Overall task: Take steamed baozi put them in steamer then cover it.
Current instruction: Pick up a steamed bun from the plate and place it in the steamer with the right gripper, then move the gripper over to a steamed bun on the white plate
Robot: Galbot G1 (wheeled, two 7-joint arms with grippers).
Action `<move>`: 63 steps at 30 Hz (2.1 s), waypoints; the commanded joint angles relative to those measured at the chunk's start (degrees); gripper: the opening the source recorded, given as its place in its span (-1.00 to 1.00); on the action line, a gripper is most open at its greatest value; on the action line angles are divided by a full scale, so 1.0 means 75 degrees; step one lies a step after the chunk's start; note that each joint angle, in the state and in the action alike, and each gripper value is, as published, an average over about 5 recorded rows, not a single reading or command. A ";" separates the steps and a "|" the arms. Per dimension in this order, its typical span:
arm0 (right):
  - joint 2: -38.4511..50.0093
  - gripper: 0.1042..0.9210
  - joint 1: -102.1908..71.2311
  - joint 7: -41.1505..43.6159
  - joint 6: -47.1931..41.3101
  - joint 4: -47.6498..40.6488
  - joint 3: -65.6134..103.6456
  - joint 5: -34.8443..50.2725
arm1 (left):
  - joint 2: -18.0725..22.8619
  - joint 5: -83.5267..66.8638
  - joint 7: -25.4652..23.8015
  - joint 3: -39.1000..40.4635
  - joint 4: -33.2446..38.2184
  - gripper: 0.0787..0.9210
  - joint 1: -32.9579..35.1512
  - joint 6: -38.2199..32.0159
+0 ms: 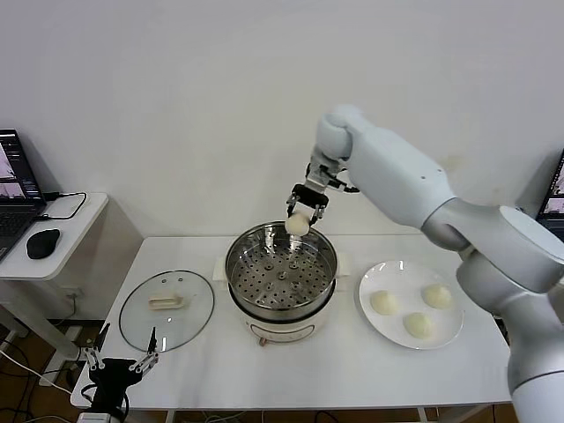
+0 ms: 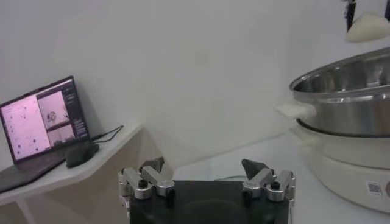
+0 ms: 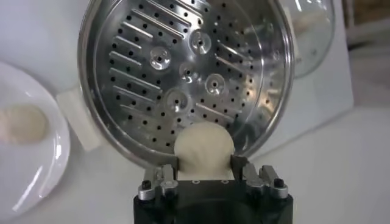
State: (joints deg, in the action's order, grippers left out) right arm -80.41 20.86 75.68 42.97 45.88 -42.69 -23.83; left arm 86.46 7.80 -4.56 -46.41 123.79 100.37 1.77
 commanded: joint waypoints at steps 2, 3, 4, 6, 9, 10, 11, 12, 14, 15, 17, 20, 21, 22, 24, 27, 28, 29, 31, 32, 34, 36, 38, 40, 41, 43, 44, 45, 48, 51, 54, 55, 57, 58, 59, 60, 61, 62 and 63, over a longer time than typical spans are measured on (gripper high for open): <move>-0.0507 0.07 -0.0146 -0.0603 0.0594 -0.0202 -0.0134 -0.1133 | 0.0088 0.0104 -0.0017 0.0000 -0.0081 0.77 -0.0042 0.0012; -0.0557 0.07 -0.0180 -0.0680 0.0595 -0.0269 -0.0137 -0.1131 | 0.0101 0.0104 -0.0017 0.0003 -0.0079 0.77 -0.0042 0.0014; -0.0599 0.07 -0.0213 -0.0747 0.0595 -0.0330 -0.0131 -0.1146 | 0.0110 0.0105 -0.0016 0.0006 -0.0076 0.77 -0.0036 0.0014; -0.0685 0.07 -0.0279 -0.0929 0.0595 -0.0453 -0.0116 -0.1173 | 0.0116 0.0107 -0.0015 0.0008 -0.0075 0.77 -0.0015 0.0012; -0.0790 0.07 -0.0351 -0.1177 0.0593 -0.0614 -0.0100 -0.1209 | 0.0106 0.0110 -0.0014 0.0004 -0.0094 0.77 0.0006 0.0011; -0.0829 0.07 -0.0365 -0.1226 0.0593 -0.0679 -0.0099 -0.1222 | 0.0101 0.0113 -0.0014 0.0003 -0.0102 0.77 0.0010 0.0012; -0.0874 0.07 -0.0375 -0.1262 0.0592 -0.0765 -0.0100 -0.1229 | 0.0096 0.0116 -0.0015 0.0002 -0.0107 0.77 0.0011 0.0012; -0.0924 0.07 -0.0390 -0.1300 0.0592 -0.0876 -0.0096 -0.1236 | 0.0093 0.0119 -0.0016 0.0003 -0.0111 0.77 0.0012 0.0013; -0.1009 0.07 -0.0429 -0.1347 0.0593 -0.1085 -0.0074 -0.1259 | 0.0094 0.0125 -0.0014 0.0005 -0.0119 0.77 0.0015 0.0014; -0.1042 0.07 -0.0466 -0.1391 0.0593 -0.1175 -0.0060 -0.1296 | 0.0097 0.0125 -0.0011 0.0006 -0.0126 0.77 0.0019 0.0012; -0.1076 0.07 -0.0550 -0.1582 0.0592 -0.1280 -0.0034 -0.1443 | 0.0107 0.0126 -0.0003 0.0011 -0.0143 0.77 0.0030 0.0008; -0.1084 0.07 -0.0686 -0.1909 0.0591 -0.1345 0.0003 -0.1729 | 0.0117 0.0119 0.0002 0.0010 -0.0152 0.77 0.0062 0.0002; -0.1080 0.07 -0.0720 -0.1959 0.0591 -0.1358 0.0016 -0.1792 | 0.0118 0.0115 0.0001 0.0006 -0.0144 0.77 0.0074 0.0002; -0.1077 0.07 -0.0746 -0.1964 0.0591 -0.1376 0.0030 -0.1824 | 0.0118 0.0111 0.0001 0.0002 -0.0133 0.77 0.0084 0.0003; -0.1080 0.07 -0.0772 -0.1957 0.0591 -0.1423 0.0049 -0.1840 | 0.0114 0.0106 -0.0001 -0.0002 -0.0121 0.77 0.0092 0.0005; -0.1121 0.07 -0.0806 -0.1985 0.0591 -0.1511 0.0098 -0.1881 | 0.0111 0.0107 0.0000 0.0008 -0.0139 0.77 0.0084 0.0006; -0.1140 0.07 -0.0821 -0.1990 0.0590 -0.1535 0.0119 -0.1903 | 0.0112 0.0106 -0.0001 0.0014 -0.0148 0.77 0.0079 0.0006; -0.1156 0.07 -0.0839 -0.1996 0.0590 -0.1548 0.0136 -0.1926 | 0.0116 0.0104 -0.0002 0.0019 -0.0153 0.77 0.0075 0.0006; -0.1174 0.07 -0.0878 -0.1998 0.0587 -0.1566 0.0173 -0.1973 | 0.0123 0.0095 -0.0007 0.0025 -0.0143 0.77 0.0073 0.0008; -0.1177 0.07 -0.0891 -0.1998 0.0584 -0.1577 0.0181 -0.1984 | 0.0125 0.0091 -0.0009 0.0027 -0.0133 0.77 0.0075 0.0009; -0.1169 0.07 -0.0904 -0.1994 0.0581 -0.1614 0.0190 -0.2000 | 0.0127 0.0087 -0.0012 0.0024 -0.0114 0.77 0.0074 0.0013; -0.1154 0.07 -0.0906 -0.1992 0.0581 -0.1669 0.0191 -0.2004 | 0.0127 0.0086 -0.0013 0.0019 -0.0107 0.77 0.0071 0.0015; -0.1131 0.07 -0.0914 -0.1993 0.0582 -0.1717 0.0199 -0.2008 | 0.0126 0.0087 -0.0012 0.0020 -0.0112 0.77 0.0071 0.0017; -0.1102 0.08 -0.0925 -0.2012 0.0576 -0.1729 0.0206 -0.1999 | 0.0124 0.0089 -0.0011 0.0024 -0.0125 0.77 0.0072 0.0017; -0.1085 0.11 -0.0928 -0.2022 0.0567 -0.1719 0.0205 -0.1966 | 0.0125 0.0091 -0.0011 0.0027 -0.0135 0.77 0.0069 0.0017; -0.1056 0.18 -0.0921 -0.2016 0.0522 -0.1683 0.0184 -0.1847 | 0.0127 0.0094 -0.0011 0.0032 -0.0152 0.77 0.0057 0.0018; -0.1043 0.25 -0.0906 -0.1992 0.0485 -0.1665 0.0167 -0.1737 | 0.0131 0.0096 -0.0013 0.0035 -0.0156 0.77 0.0050 0.0018; -0.1031 0.32 -0.0888 -0.1956 0.0452 -0.1651 0.0148 -0.1621 | 0.0134 0.0096 -0.0016 0.0039 -0.0158 0.77 0.0045 0.0019; -0.0966 0.53 -0.0763 -0.1760 0.0293 -0.1586 0.0078 -0.1169 | 0.0151 0.0101 -0.0027 0.0056 -0.0169 0.77 0.0028 0.0020; -0.0808 0.69 -0.0551 -0.1438 0.0065 -0.1408 0.0062 -0.0546 | 0.0173 0.0109 -0.0035 0.0077 -0.0174 0.77 0.0008 0.0022; -0.0444 0.75 -0.0329 -0.0911 -0.0414 -0.0889 0.0076 0.0232 | 0.0184 0.0110 -0.0057 0.0085 -0.0147 0.77 -0.0017 0.0032; -0.0291 0.75 -0.0268 -0.0739 -0.0613 -0.0666 0.0063 0.0498 | 0.0182 0.0109 -0.0065 0.0087 -0.0135 0.77 -0.0031 0.0038; 0.0126 0.76 -0.0131 -0.0450 -0.1044 -0.0108 -0.0041 0.1167 | 0.0174 0.0107 -0.0080 0.0089 -0.0110 0.77 -0.0064 0.0050; 0.0317 0.76 -0.0067 -0.0376 -0.1212 0.0125 -0.0103 0.1460 | 0.0168 0.0107 -0.0087 0.0091 -0.0098 0.77 -0.0080 0.0055; 0.0519 0.76 -0.0003 -0.0328 -0.1379 0.0348 -0.0152 0.1730 | 0.0162 0.0105 -0.0094 0.0092 -0.0088 0.77 -0.0095 0.0059; 0.0726 0.76 0.0063 -0.0287 -0.1558 0.0577 -0.0201 0.1994 | 0.0156 0.0104 -0.0100 0.0092 -0.0078 0.77 -0.0106 0.0061; 0.0918 0.76 0.0132 -0.0316 -0.1741 0.0762 -0.0232 0.2208 | 0.0146 0.0099 -0.0106 0.0091 -0.0071 0.77 -0.0113 0.0063; 0.1122 0.76 0.0196 -0.0367 -0.1957 0.0931 -0.0253 0.2384 | 0.0137 0.0093 -0.0114 0.0090 -0.0064 0.77 -0.0119 0.0064; 0.1356 0.76 0.0266 -0.0432 -0.2244 0.1112 -0.0272 0.2534 | 0.0127 0.0084 -0.0123 0.0088 -0.0059 0.77 -0.0122 0.0064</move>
State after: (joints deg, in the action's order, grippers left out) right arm -78.62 19.93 69.13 35.20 44.87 -43.56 -17.80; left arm 87.64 8.56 -5.33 -45.73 123.16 99.61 2.21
